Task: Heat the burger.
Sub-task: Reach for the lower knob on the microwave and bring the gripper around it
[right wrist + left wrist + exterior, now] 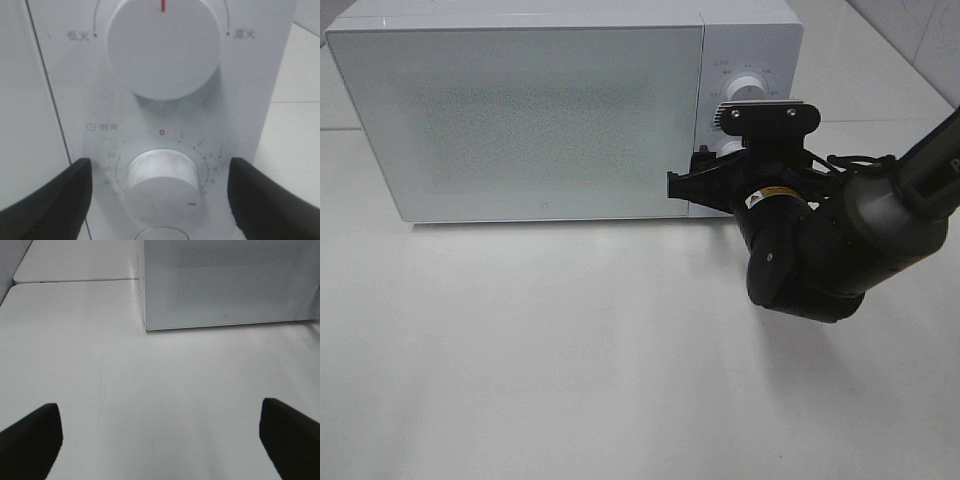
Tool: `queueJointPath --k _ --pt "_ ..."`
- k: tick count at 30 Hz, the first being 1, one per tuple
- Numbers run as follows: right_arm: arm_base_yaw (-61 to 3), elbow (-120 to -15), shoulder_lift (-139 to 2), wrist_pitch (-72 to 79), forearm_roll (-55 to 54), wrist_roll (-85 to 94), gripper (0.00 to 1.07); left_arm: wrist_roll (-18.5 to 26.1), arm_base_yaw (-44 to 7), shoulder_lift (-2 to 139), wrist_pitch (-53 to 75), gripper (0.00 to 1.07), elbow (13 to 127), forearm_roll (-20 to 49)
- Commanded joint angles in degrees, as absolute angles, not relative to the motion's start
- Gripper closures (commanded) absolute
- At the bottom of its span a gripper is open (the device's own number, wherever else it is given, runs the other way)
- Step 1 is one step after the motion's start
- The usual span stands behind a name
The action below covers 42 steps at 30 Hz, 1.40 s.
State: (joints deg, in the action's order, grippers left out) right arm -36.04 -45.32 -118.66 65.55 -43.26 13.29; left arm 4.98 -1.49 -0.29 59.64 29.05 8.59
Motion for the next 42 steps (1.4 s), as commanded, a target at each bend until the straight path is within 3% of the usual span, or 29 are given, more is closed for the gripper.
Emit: queueJointPath --k 1,6,8,10,11,12,14,17,33,42 --pt "-36.1 -45.89 -118.03 66.52 -43.26 13.01 0.39 4.58 -1.38 -1.72 59.53 0.06 28.71 8.82" --pt "-36.1 -47.21 -118.37 65.03 -42.69 12.78 0.54 4.58 -1.38 -1.72 59.53 0.06 28.71 8.82" --pt "-36.1 -48.19 -118.43 63.77 -42.69 12.78 0.69 4.58 -1.38 -1.72 59.53 0.06 28.71 8.82" --pt "-36.1 -48.36 -118.43 63.54 -42.69 12.78 0.73 4.58 -1.38 -1.72 59.53 0.06 28.71 8.82" --pt "-36.1 -48.53 -118.43 63.48 -42.63 12.78 0.83 4.58 -1.38 -1.72 59.53 0.06 28.71 8.82" --pt "-36.1 -48.53 -118.43 63.48 -42.63 12.78 0.83 4.58 -1.38 -1.72 59.53 0.06 28.71 8.82" --pt "-36.1 -48.53 -118.43 63.08 -42.69 12.78 0.95 4.58 -1.38 -1.72 59.53 0.06 28.71 8.82" --pt "-36.1 -48.53 -118.43 63.03 -42.63 12.78 1.03 4.58 -1.38 -1.72 59.53 0.06 28.71 8.82" --pt "-36.1 -48.53 -118.43 65.03 -38.67 4.24 1.05 4.58 -1.38 -1.72 59.53 0.06 28.71 8.82" --pt "-36.1 -48.53 -118.43 63.88 -37.93 -20.74 1.07 4.58 -1.38 -1.72 59.53 0.06 28.71 8.82"
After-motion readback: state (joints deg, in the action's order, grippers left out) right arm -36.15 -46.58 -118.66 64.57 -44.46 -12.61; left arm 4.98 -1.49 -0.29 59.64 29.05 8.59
